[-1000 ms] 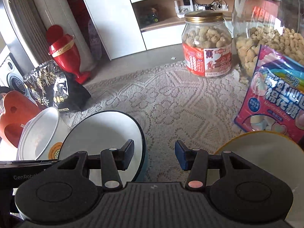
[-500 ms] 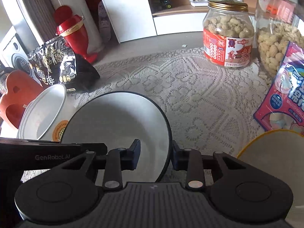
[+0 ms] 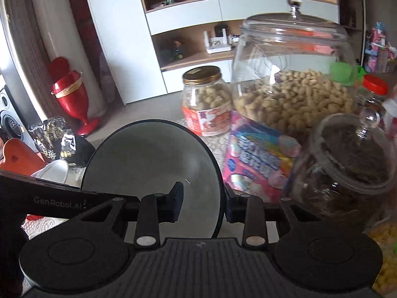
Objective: Organize plates and bowls
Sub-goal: 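Lift the blue bowl with the left tool over the yellow-rimmed bowl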
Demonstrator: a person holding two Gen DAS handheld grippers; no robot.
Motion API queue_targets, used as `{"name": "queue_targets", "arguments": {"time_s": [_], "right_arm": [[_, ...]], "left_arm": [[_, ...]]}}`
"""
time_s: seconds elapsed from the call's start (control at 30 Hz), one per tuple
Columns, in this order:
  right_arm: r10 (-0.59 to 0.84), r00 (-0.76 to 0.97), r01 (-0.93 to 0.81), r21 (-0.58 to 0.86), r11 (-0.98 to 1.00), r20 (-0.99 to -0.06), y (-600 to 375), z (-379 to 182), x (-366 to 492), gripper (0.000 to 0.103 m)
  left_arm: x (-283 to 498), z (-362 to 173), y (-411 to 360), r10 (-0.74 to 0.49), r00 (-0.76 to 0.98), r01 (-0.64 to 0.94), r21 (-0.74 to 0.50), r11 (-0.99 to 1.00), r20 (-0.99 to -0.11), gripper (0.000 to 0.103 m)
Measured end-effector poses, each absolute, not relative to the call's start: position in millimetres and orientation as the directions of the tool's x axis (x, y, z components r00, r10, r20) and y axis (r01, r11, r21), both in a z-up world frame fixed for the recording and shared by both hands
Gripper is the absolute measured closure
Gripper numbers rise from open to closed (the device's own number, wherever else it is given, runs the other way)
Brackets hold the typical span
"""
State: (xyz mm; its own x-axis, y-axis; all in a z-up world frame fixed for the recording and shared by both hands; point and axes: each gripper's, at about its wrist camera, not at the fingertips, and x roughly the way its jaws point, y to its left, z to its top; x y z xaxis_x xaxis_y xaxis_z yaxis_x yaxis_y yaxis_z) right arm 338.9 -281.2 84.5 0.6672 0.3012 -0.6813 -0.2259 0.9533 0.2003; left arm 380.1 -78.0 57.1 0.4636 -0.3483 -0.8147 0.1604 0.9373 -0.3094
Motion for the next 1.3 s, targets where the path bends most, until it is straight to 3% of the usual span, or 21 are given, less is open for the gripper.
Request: {"name": "queue_targets", "arguments": {"time_s": [0.2, 0.47, 0.67, 0.7, 0.97, 1.03, 1.3], "right_arm": [[0.271, 0.620, -0.169, 0.211, 0.963, -0.737, -317, 55, 334, 0.070], [0.293, 0.594, -0.157, 0.249, 0.956, -0.749, -329, 29, 336, 0.070], [0.289, 0.620, -0.165, 0.240, 0.957, -0.729, -328, 30, 330, 0.068], [0.273, 0.634, -0.166, 0.216, 0.962, -0.724, -326, 32, 328, 0.068], [0.241, 0.695, -0.186, 0.154, 0.970, -0.678, -322, 46, 321, 0.064], [0.232, 0.692, -0.169, 0.159, 0.973, -0.683, -324, 44, 322, 0.057], [0.246, 0.601, -0.049, 0.272, 0.961, -0.760, -333, 11, 341, 0.057]], "left_arm": [[380, 17, -107, -0.363, 0.324, 0.191, -0.316, 0.929, -0.873, 0.067], [381, 10, -106, -0.364, 0.317, 0.193, -0.316, 0.929, -0.876, 0.073], [377, 18, -105, -0.331, 0.395, 0.230, -0.257, 0.939, -0.857, 0.074], [374, 22, -106, -0.318, 0.427, 0.247, -0.229, 0.942, -0.847, 0.068], [377, 36, -106, -0.222, 0.512, 0.243, -0.108, 0.964, -0.830, 0.070], [383, 28, -101, -0.222, 0.492, 0.224, -0.125, 0.967, -0.842, 0.070], [404, -10, -94, -0.305, 0.401, 0.168, -0.258, 0.951, -0.864, 0.070]]}}
